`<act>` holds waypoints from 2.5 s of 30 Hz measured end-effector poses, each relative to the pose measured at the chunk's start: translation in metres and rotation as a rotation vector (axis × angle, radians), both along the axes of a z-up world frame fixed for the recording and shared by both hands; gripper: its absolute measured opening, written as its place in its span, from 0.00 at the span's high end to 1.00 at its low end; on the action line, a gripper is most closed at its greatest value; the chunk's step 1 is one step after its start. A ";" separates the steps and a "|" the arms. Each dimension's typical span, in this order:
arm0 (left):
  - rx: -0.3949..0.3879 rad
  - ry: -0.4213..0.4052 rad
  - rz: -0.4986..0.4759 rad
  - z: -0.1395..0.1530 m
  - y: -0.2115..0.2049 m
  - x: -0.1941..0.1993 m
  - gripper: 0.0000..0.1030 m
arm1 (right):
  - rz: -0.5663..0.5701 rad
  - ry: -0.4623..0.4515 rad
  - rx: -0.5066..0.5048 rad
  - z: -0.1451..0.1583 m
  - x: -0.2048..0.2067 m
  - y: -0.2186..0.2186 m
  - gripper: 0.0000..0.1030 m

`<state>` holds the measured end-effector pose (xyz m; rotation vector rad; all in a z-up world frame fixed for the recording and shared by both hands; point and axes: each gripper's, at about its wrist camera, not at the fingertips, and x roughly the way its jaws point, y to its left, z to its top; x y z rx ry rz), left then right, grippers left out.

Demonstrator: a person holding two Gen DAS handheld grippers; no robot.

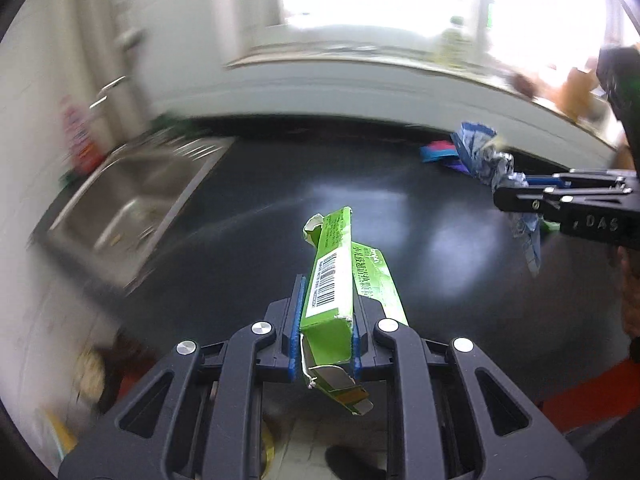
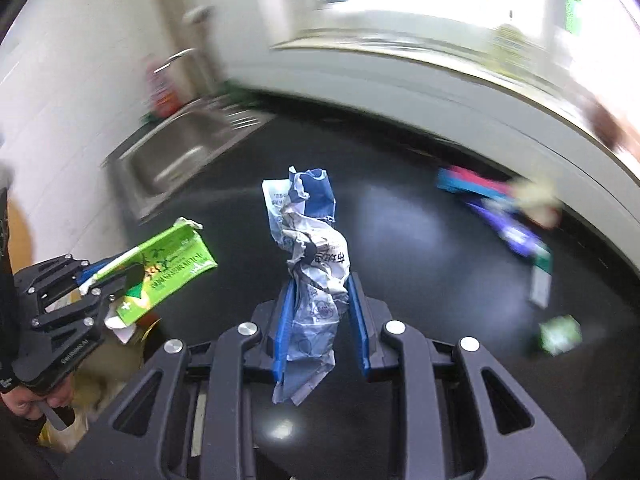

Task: Collect trash
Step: 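Carry carton and wrapper down over the floor bin and open both tools, then move both open tools back up over the counter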

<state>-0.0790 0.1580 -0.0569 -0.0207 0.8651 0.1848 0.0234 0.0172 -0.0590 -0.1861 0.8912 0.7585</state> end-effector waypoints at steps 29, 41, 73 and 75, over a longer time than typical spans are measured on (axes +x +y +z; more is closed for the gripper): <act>-0.212 0.214 0.587 -0.156 0.193 -0.220 0.83 | 0.560 0.311 -0.236 -0.158 -0.167 0.326 0.74; -0.250 0.222 0.595 -0.173 0.212 -0.219 0.83 | 0.544 0.340 -0.267 -0.178 -0.156 0.339 0.73; -0.147 0.149 0.304 -0.089 0.131 -0.117 0.07 | 0.151 0.135 -0.062 -0.048 -0.049 0.137 0.21; -0.124 0.134 0.188 -0.076 0.101 -0.085 0.07 | 0.043 0.118 -0.035 -0.035 -0.031 0.085 0.21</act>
